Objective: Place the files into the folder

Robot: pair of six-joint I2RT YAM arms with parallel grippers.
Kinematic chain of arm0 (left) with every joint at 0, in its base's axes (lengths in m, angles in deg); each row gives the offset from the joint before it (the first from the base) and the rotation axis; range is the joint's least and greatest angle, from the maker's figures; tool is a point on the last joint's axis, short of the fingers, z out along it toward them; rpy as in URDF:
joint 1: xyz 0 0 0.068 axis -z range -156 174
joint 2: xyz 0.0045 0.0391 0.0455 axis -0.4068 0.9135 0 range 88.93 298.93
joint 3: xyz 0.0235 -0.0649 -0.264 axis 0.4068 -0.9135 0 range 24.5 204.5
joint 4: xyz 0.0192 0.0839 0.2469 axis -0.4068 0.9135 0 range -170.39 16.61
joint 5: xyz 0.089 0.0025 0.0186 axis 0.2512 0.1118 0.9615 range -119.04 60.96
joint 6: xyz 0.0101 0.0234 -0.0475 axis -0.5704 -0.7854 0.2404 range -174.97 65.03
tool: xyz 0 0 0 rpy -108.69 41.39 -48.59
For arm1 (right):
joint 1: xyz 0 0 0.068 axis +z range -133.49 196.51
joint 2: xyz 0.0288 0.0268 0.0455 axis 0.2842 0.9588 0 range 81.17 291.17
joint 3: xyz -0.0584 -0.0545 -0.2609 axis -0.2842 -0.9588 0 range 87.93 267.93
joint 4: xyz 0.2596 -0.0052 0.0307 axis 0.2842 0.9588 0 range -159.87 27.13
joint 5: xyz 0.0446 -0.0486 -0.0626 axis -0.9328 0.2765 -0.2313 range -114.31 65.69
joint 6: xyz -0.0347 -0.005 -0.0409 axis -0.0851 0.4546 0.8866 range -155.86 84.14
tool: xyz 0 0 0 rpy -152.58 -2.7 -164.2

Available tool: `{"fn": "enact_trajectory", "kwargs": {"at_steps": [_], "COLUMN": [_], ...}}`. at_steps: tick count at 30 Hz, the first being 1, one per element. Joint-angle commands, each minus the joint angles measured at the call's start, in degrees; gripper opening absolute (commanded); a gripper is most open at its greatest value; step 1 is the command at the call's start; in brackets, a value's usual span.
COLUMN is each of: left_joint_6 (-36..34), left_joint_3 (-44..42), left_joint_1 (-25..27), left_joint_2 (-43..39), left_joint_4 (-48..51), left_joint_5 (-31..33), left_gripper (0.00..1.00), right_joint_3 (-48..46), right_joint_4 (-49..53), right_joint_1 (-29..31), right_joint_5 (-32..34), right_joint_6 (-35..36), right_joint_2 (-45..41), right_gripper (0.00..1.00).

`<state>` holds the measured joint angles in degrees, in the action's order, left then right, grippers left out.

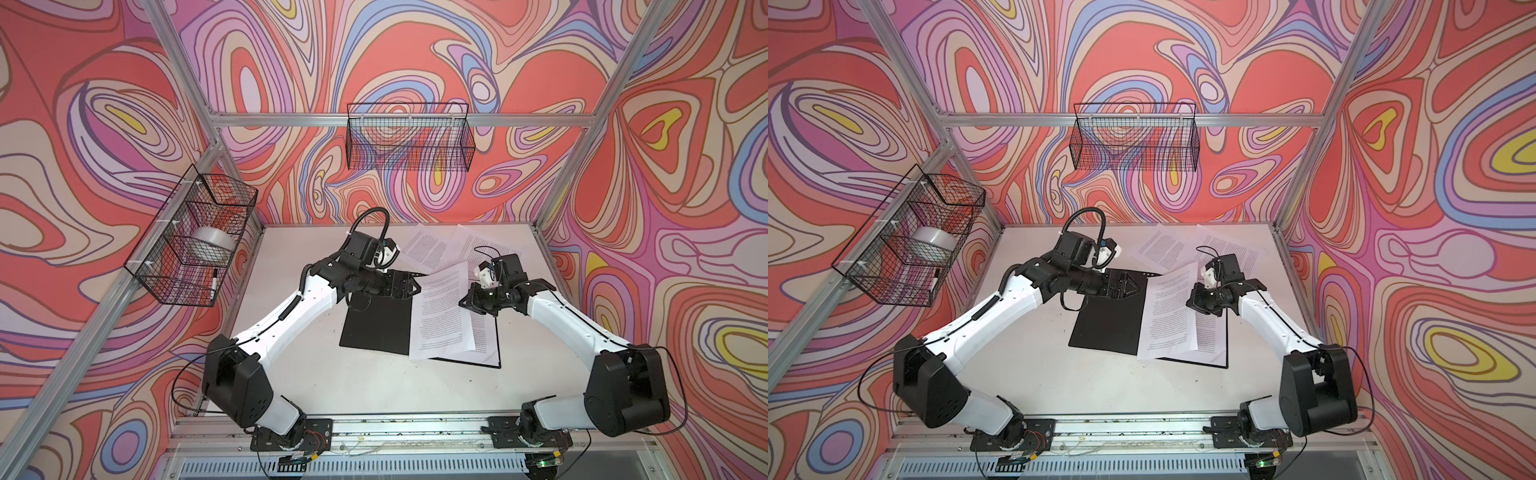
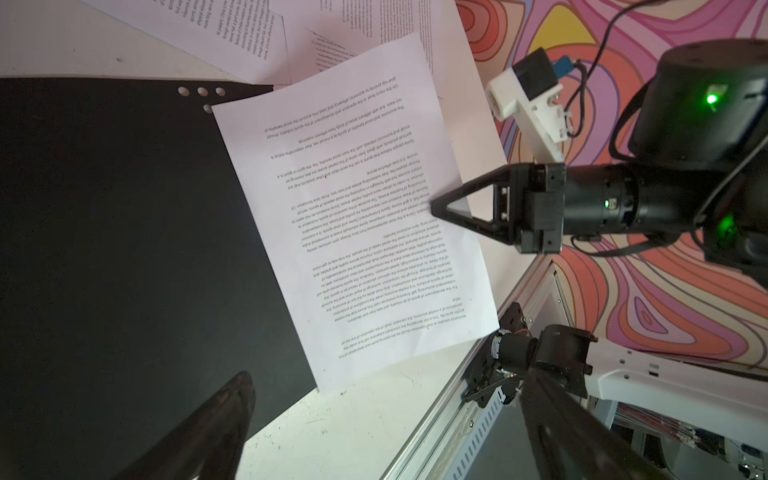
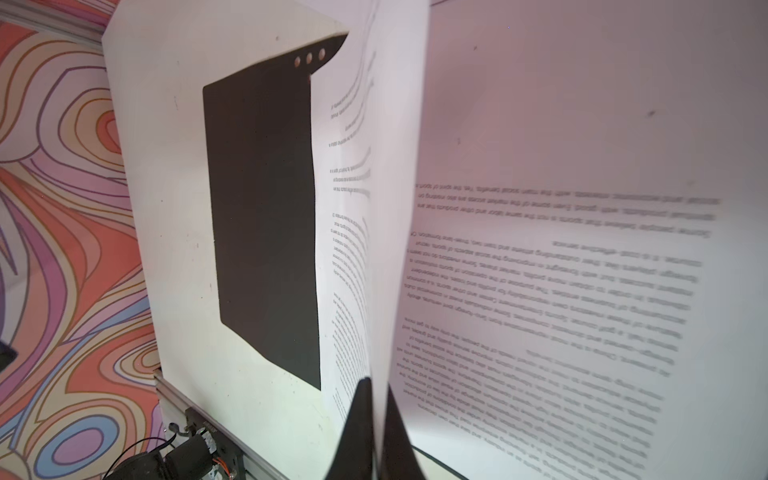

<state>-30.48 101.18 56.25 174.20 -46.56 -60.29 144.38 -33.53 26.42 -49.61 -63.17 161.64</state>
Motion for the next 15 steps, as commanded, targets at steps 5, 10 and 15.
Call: {"fn": "enact_trajectory", "kwargs": {"at_steps": [5, 10, 15], "left_joint_6": [-4.5, -4.0, -3.6], "left_joint_3": [-2.9, -3.4, -3.2], "left_joint_1": [-0.1, -0.1, -0.1], "left_joint_2": [-3.3, -3.7, -3.1], "left_joint_4": [-0.1, -0.3, -0.2], "left_joint_5": [-1.7, -2.2, -3.6], "left_gripper": [1.00, 1.00, 1.00], "right_joint_3": [3.6, 3.8, 3.9], "right_joint_4": [8.3, 11.1, 11.7], "right_joint_1": [-2.2, -4.3, -6.1], "right_joint_5": [8.1, 11.9, 12.6], "right_joint_6": [4.7, 5.8, 7.4], "right_joint_2": [-1.1, -0.9, -0.5], "right_gripper": [0.00, 0.00, 0.00]}}
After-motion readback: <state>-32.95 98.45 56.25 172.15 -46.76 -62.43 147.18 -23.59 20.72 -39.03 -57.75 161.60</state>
